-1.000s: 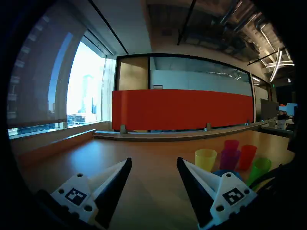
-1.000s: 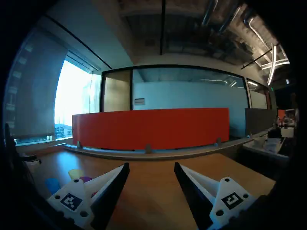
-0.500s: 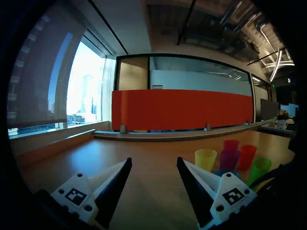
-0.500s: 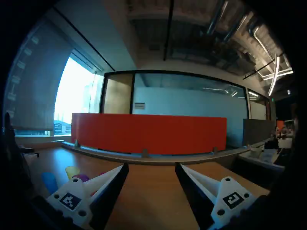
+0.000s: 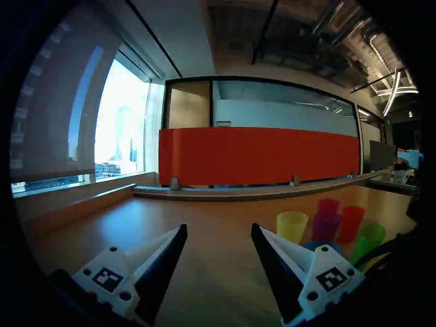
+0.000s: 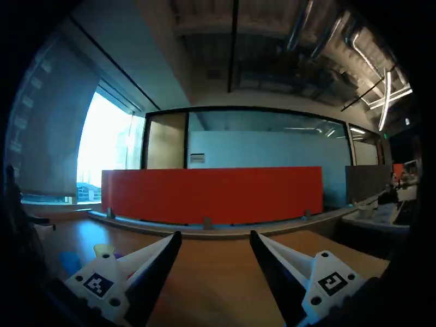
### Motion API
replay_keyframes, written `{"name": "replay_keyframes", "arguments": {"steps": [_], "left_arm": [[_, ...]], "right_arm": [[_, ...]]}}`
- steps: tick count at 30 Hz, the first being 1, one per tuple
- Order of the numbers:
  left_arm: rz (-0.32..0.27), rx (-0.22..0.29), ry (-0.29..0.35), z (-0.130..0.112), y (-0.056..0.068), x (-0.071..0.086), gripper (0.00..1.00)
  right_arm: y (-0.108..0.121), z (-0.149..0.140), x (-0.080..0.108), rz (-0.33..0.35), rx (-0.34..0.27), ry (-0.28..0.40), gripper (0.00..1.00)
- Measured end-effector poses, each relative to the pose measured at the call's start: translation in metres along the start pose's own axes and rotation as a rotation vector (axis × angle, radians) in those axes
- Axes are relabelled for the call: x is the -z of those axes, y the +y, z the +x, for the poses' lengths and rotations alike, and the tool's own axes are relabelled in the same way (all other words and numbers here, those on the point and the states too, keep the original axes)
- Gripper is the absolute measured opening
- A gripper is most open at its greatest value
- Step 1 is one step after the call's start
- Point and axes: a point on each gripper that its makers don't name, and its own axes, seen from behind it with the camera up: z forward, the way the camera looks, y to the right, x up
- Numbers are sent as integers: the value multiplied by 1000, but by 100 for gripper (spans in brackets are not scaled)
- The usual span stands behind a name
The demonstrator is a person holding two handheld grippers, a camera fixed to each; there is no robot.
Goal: Pour water
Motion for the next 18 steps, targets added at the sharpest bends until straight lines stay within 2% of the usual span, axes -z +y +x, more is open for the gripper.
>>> {"name": "replay_keyframes", "arguments": {"steps": [6,18], "left_arm": [[0,0,0,0,0,0,87],[0,0,0,0,0,-1,87]], "right_arm": [[11,-15,-1,-17,-45,-10,98],[27,-53,-3,-57,1,-77,98]]}}
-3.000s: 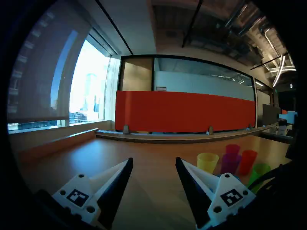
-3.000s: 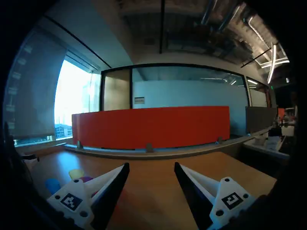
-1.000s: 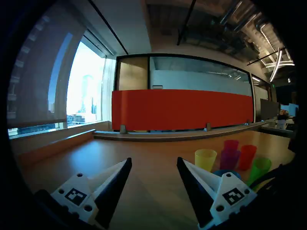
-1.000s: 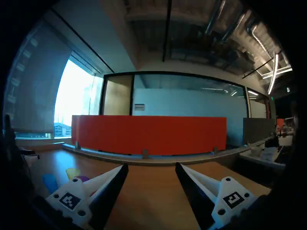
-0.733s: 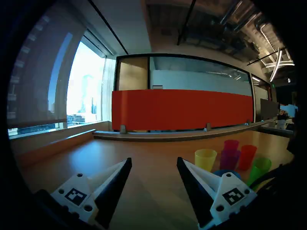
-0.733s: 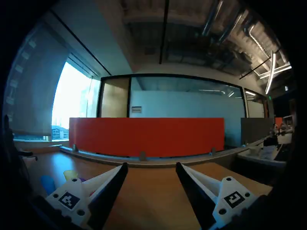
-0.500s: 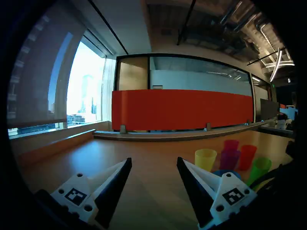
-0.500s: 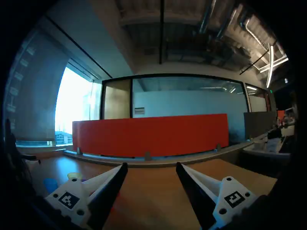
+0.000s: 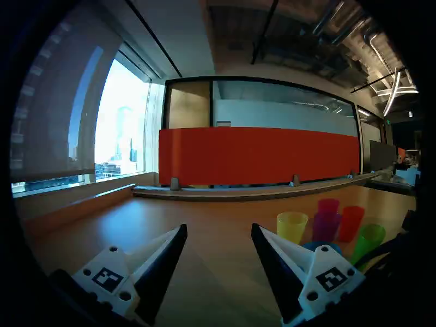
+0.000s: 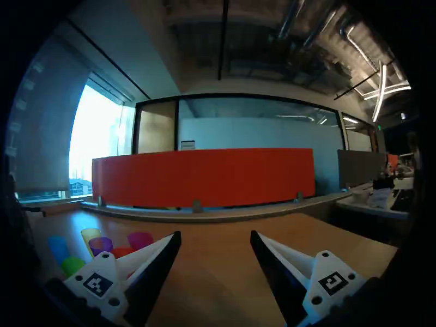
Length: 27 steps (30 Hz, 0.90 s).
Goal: Pour water
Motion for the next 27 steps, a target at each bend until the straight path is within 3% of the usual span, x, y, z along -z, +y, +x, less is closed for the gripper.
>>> {"name": "replay_keyframes", "arguments": {"steps": [11,27], "left_arm": [[0,0,0,0,-1,0,87],[0,0,0,0,0,0,87]], "right_arm": [[-4,-16,-6,3,44,-19,98],[-2,-32,-11,-10,32,-58,98]]}}
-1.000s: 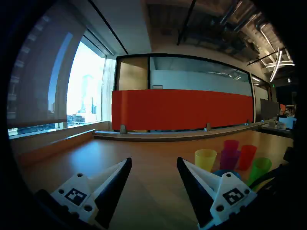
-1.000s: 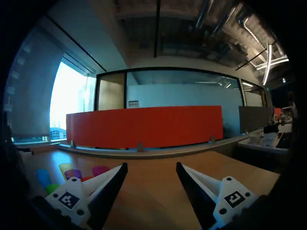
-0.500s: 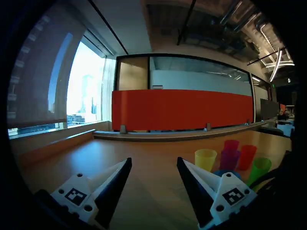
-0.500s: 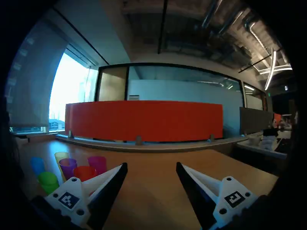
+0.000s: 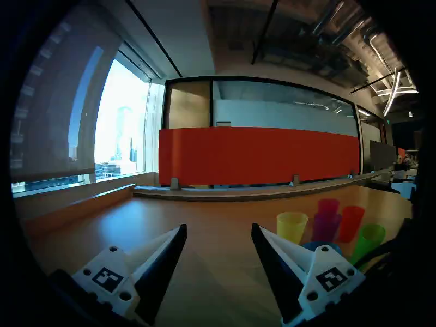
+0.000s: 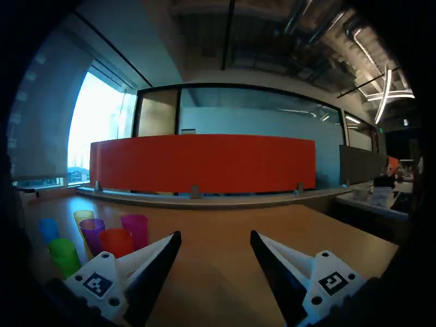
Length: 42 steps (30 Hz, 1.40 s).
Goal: Pour water
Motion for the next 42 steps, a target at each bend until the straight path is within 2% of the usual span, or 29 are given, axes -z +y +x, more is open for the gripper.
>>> {"name": "replay_keyframes", "arguments": {"steps": [42], "left_arm": [[0,0,0,0,-1,1,87]], "right_arm": [[0,2,5,-2,-5,-2,99]]}}
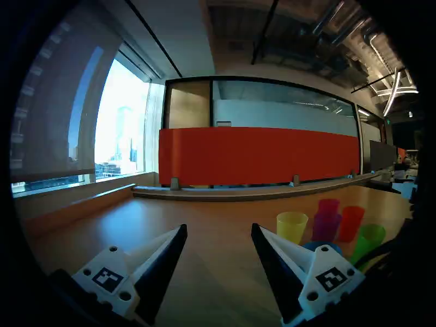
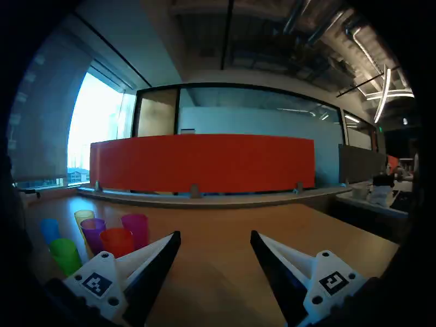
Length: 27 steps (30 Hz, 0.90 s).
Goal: Pour water
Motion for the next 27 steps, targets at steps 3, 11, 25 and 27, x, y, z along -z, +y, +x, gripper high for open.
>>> {"name": "replay_keyframes", "arguments": {"steps": [3,11,25,27], "left_arm": [[0,0,0,0,0,0,87],[0,0,0,0,0,0,87],[0,0,0,0,0,-1,87],[0,0,0,1,0,-1,87]], "right_arm": [[0,0,0,0,0,0,99],[0,-1,0,0,0,0,99],[1,-2,0,0,0,0,99],[1,-2,0,0,0,0,99]]}}
